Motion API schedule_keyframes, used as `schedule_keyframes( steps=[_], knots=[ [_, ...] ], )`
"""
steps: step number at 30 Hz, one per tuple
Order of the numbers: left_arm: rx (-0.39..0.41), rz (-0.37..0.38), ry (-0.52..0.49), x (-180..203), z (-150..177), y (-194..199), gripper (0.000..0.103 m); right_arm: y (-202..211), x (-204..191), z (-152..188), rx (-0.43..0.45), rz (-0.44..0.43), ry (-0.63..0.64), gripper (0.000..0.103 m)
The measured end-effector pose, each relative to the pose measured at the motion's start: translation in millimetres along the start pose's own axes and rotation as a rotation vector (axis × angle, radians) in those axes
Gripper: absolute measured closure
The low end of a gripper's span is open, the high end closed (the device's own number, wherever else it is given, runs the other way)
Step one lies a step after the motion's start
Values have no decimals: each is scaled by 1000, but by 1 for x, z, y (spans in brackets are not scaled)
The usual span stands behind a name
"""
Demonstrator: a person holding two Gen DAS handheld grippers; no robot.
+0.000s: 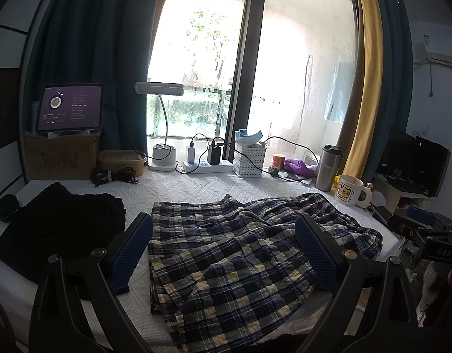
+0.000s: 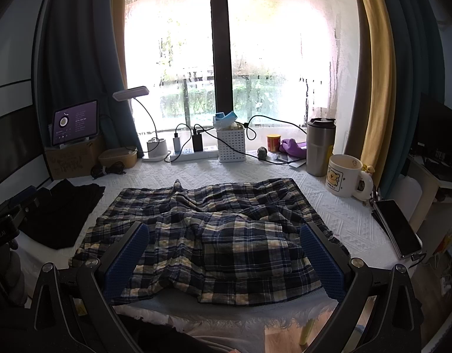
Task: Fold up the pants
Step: 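Reach the left tool to the plaid pants' waistband edge and close it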
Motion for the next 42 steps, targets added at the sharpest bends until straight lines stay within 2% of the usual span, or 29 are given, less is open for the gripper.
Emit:
schedule_keyframes(
  steps=[10, 15, 19, 25, 31, 34, 39, 42],
  knots=[
    [-7, -13, -6, -2, -3, -1, 7, -5, 1, 1, -7, -1, 0, 0],
    [-38, -38, -20, -9, -8, -17, 7, -21, 11, -4, -27, 15, -8, 0],
    [-87, -58, -17, -19, -13, -43, 7, -42, 23, -12, -55, 28, -23, 0],
    [-206, -98, -7, -39, -20, -93, 7, -84, 45, -25, -123, 57, -47, 0],
    [-276, -124, 25, -60, -33, -125, 7, -114, 64, -42, -163, 76, -70, 0],
    [-317, -106, 46, -70, -42, -144, 7, -128, 76, -56, -188, 91, -74, 0],
    [-375, -129, 51, -81, -55, -179, 7, -151, 94, -87, -204, 128, -66, 0],
    [-425, -116, 72, -88, -58, -205, 7, -164, 110, -104, -203, 109, -93, 0]
  ],
)
Point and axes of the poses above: each gripper's, at about its wrist camera, not at the fingertips, and y roughly against the way its jaws point, x to its right, z to its underside, the point moved 3 cm from there along -y, roughly the way its jaws point, and after that the axes turned 15 degrees about -x, right-handed, at the moved point
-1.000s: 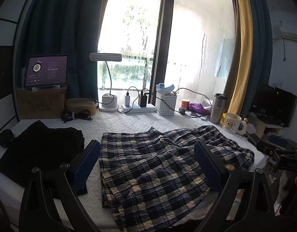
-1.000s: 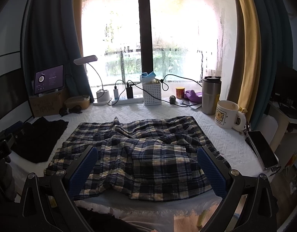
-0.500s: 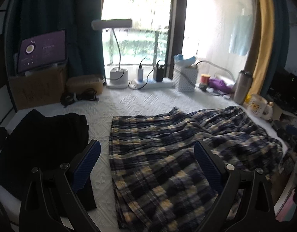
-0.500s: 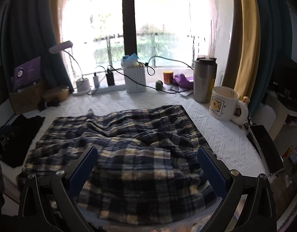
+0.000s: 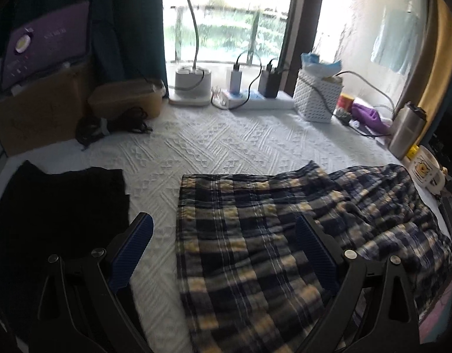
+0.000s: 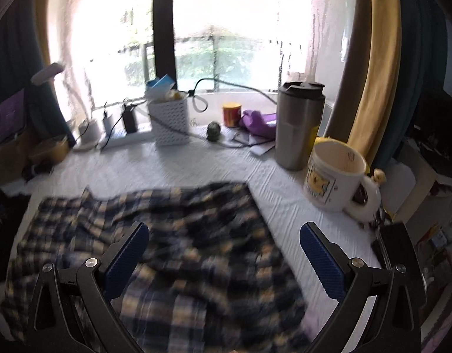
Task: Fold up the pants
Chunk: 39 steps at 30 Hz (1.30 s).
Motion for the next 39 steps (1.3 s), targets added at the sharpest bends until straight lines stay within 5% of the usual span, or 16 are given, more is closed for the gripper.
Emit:
schedule_keyframes(
  steps=[9, 14, 19, 22, 24, 25, 27, 39],
  knots=[
    [-152, -22, -8, -17, -36, -68, 7, -52, 22, -62, -56, -3, 71, 0],
    [-206, 31, 22, -25, -43, -89, 10, -114, 29, -67, -194, -80, 77, 0],
    [-186, -30, -28, -12, -43, -98, 11, -162, 25, -52, -320, -156, 37, 27],
    [-159, -90, -61, -4, -40, -97, 36, -162, 5, -47, -300, -150, 112, 41],
    [-153, -70, -86, 1, -40, -95, 63, -162, -4, -45, -291, -114, 147, 67],
    [-154, -63, -104, 6, -38, -93, 83, -161, -6, -44, -287, -106, 156, 72],
    [-153, -78, -128, 11, -38, -92, 94, -155, -9, -44, -260, -76, 173, 75],
    [45, -100, -78, -18, -73, -36, 100, -85, -9, -80, -20, 74, 161, 78]
  ],
)
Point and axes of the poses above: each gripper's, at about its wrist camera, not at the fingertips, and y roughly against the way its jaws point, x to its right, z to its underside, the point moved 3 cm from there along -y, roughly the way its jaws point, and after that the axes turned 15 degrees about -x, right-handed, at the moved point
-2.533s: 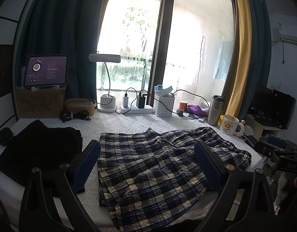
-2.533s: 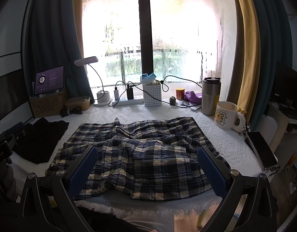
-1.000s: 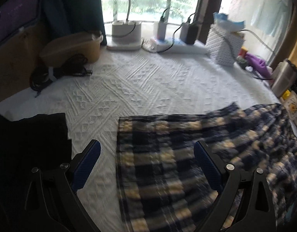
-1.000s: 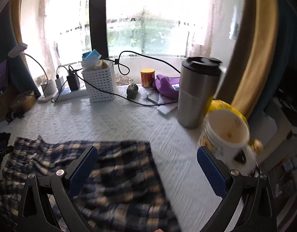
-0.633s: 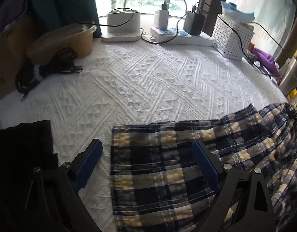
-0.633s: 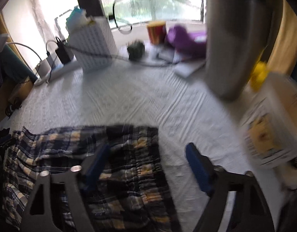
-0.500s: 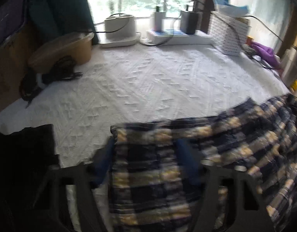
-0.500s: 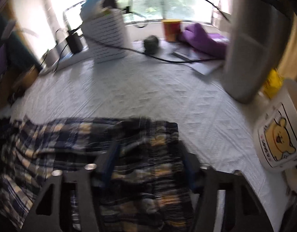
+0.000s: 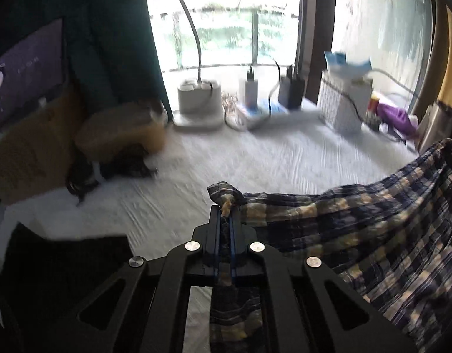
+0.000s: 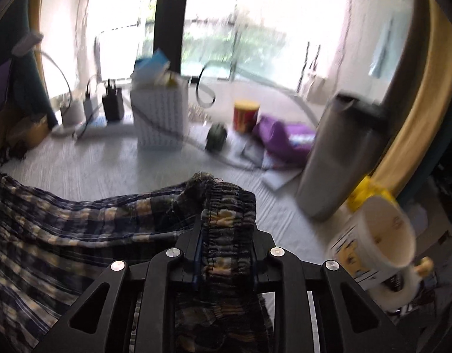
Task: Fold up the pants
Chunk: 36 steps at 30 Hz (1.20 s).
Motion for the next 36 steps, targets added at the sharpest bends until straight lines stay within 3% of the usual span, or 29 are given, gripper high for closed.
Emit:
schedule_keyframes(
  steps=[4, 7, 11, 13, 18, 20, 21, 23, 26, 31, 36],
  knots=[
    [45, 3, -27, 0, -14, 4, 100, 5, 8, -7, 21, 33, -29, 78],
    [48, 22, -44, 0, -23, -8, 100, -14, 16, -8, -6, 35, -66, 78],
    [-39, 33, -58, 5, -26, -43, 99, -51, 22, -1, -83, 40, -100, 78],
    [-91, 42, -44, 4, -21, -58, 94, -68, 20, 5, -132, 51, -100, 78],
    [-161, -11, 38, -20, -1, -68, 89, -69, 22, 8, -143, 54, -93, 77],
    [-157, -13, 82, -33, 6, -58, 73, -61, 22, 7, -128, 62, -74, 66],
    [-149, -12, 95, -37, 10, -52, 65, -55, 22, 10, -126, 64, -68, 49],
    [-133, -1, 108, -43, 23, -32, 63, -40, 21, 13, -101, 57, -66, 25],
    [-126, 25, 114, -43, 48, -8, 62, -18, 20, 23, -78, 58, -58, 25],
    [-177, 180, 140, -30, 102, 10, 45, 11, 26, 49, -63, 52, -77, 24],
    [-207, 217, 135, -18, 141, 18, 42, 33, 36, 86, -71, 52, -101, 24]
  ],
)
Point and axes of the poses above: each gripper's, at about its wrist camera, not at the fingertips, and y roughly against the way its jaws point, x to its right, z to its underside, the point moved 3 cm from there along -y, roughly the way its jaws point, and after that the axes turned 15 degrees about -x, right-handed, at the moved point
